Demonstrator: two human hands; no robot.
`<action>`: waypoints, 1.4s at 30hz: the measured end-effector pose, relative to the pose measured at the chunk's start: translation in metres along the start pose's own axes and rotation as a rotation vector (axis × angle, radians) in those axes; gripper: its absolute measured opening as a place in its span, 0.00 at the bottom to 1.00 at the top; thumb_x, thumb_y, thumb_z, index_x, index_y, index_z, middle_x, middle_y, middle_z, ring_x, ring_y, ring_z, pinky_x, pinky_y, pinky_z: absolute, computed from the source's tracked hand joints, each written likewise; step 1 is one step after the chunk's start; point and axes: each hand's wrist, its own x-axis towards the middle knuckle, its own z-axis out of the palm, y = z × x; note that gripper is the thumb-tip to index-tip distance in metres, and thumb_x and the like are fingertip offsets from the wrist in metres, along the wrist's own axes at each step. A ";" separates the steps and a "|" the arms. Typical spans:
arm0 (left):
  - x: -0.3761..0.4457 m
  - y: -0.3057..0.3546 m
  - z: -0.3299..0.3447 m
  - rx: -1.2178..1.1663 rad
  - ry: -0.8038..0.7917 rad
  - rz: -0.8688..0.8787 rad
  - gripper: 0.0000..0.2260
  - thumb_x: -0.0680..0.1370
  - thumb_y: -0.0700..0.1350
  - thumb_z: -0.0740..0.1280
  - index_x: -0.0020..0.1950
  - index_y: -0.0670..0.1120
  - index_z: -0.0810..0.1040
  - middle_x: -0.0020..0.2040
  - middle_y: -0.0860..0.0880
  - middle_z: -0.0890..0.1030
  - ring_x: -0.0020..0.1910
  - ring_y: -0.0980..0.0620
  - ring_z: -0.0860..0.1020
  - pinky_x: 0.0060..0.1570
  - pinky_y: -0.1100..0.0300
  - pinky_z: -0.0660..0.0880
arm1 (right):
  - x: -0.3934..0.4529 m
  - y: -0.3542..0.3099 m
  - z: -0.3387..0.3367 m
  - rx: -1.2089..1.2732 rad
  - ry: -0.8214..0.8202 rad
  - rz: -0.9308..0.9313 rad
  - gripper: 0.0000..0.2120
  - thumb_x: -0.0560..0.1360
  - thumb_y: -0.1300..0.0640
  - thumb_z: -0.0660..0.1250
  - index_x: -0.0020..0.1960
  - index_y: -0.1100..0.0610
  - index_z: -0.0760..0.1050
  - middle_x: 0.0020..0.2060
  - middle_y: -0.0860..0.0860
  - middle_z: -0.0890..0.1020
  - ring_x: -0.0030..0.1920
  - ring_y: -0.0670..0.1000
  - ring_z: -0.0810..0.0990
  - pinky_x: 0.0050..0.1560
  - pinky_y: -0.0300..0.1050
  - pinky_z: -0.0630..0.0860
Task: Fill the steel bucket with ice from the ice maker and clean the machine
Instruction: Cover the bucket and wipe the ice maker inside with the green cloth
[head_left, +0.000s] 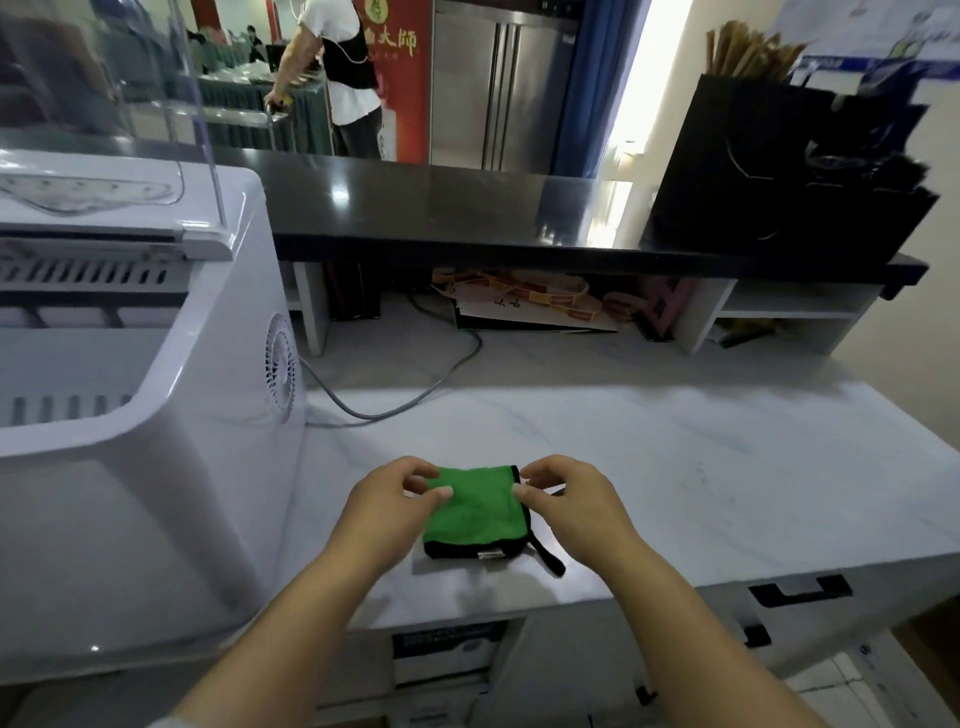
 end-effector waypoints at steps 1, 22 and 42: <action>-0.005 0.004 -0.002 -0.008 0.006 0.008 0.07 0.75 0.50 0.70 0.51 0.53 0.78 0.48 0.53 0.79 0.46 0.58 0.76 0.40 0.66 0.70 | -0.003 -0.003 -0.002 0.008 0.004 -0.015 0.07 0.74 0.50 0.69 0.51 0.48 0.78 0.44 0.40 0.79 0.44 0.39 0.76 0.42 0.34 0.69; -0.101 0.106 -0.101 -0.112 0.288 0.389 0.05 0.73 0.51 0.71 0.48 0.55 0.79 0.38 0.55 0.80 0.36 0.63 0.77 0.39 0.62 0.77 | -0.048 -0.129 -0.036 0.231 0.016 -0.478 0.01 0.73 0.53 0.71 0.45 0.49 0.80 0.37 0.47 0.83 0.39 0.44 0.81 0.38 0.37 0.74; -0.067 0.054 -0.288 -0.100 0.551 0.445 0.06 0.75 0.47 0.69 0.50 0.53 0.76 0.41 0.52 0.81 0.42 0.54 0.80 0.41 0.60 0.78 | -0.019 -0.289 0.054 0.206 0.194 -0.645 0.08 0.73 0.51 0.71 0.50 0.51 0.77 0.39 0.45 0.81 0.40 0.43 0.79 0.41 0.36 0.75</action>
